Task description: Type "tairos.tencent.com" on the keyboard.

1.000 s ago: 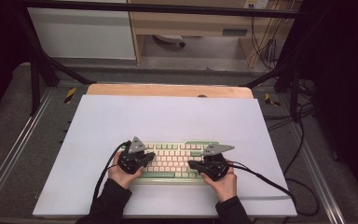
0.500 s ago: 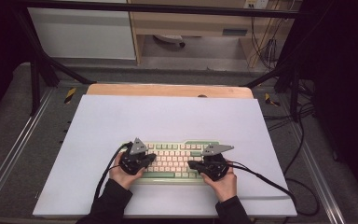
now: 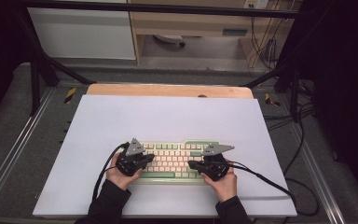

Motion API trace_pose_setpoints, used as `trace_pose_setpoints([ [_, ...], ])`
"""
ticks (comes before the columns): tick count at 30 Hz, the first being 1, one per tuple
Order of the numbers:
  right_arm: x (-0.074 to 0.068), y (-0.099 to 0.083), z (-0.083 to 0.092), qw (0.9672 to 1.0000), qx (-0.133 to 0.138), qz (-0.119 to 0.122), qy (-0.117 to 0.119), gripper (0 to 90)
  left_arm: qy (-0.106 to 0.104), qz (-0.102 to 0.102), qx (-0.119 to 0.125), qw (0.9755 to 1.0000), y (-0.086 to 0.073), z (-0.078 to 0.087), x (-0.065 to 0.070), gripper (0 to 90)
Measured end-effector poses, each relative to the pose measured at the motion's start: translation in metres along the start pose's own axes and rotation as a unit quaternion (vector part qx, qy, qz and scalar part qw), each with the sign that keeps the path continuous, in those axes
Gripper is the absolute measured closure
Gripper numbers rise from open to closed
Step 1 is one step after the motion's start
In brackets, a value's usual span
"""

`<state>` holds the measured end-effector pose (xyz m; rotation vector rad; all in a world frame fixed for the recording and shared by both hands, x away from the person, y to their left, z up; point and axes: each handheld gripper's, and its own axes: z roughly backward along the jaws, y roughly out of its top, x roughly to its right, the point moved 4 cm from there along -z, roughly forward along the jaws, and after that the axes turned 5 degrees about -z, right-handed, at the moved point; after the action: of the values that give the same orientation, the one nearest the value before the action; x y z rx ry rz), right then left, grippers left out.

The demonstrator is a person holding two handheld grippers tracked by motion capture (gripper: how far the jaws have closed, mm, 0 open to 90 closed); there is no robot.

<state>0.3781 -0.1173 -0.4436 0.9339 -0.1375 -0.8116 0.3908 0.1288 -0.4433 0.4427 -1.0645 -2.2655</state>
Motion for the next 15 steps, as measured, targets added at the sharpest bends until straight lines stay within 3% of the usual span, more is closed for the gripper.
trace_pose_setpoints([
  [7,0.000,0.000,0.000,1.0000,0.000,0.000,0.000,90.0,0.004,0.003,0.004,1.0000,-0.004,0.011,-0.003,89.9],
  [15,0.000,0.000,0.000,1.0000,-0.002,0.000,-0.001,90.0,0.015,0.020,0.003,0.9997,-0.011,0.019,-0.015,90.0],
])
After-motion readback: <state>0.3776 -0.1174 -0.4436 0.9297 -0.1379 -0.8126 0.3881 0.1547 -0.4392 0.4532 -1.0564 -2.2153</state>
